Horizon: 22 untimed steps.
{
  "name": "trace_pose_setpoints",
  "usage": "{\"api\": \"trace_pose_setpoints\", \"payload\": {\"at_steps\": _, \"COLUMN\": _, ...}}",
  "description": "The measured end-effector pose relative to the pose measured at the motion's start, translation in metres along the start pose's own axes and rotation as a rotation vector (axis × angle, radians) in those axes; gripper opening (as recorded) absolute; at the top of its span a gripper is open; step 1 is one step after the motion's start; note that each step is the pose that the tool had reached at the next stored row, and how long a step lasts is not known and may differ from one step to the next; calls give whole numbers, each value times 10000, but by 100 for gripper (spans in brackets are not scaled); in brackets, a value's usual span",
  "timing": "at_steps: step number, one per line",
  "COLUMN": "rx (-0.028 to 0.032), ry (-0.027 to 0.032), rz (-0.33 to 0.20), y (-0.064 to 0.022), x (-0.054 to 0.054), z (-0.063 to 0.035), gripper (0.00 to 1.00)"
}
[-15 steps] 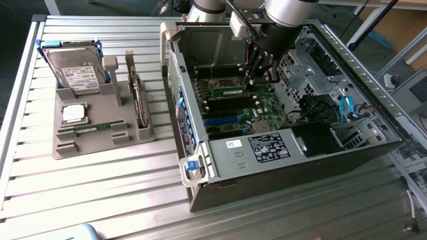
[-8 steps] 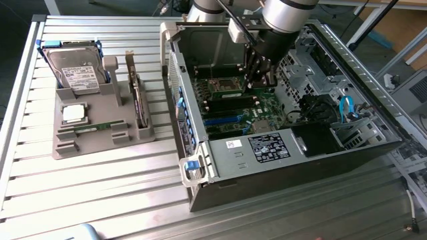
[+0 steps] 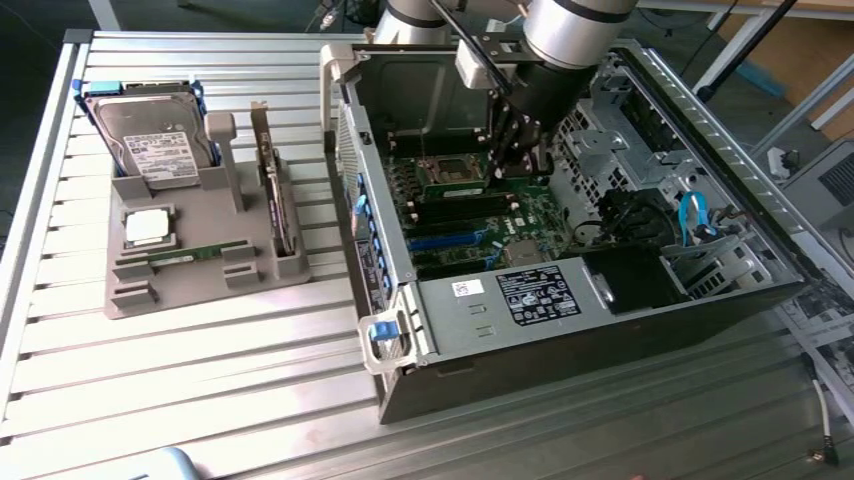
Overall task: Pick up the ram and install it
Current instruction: 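Insert the ram into the slot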
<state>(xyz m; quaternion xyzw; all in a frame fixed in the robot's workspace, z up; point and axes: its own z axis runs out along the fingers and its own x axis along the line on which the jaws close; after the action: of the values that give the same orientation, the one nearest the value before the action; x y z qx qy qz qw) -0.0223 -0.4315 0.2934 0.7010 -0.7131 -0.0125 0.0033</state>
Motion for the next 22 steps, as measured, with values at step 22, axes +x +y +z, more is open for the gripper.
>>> {"api": "trace_pose_setpoints", "payload": {"at_steps": 22, "rx": 0, "ry": 14, "rz": 0, "y": -99, "x": -178, "z": 44, "gripper": 12}}
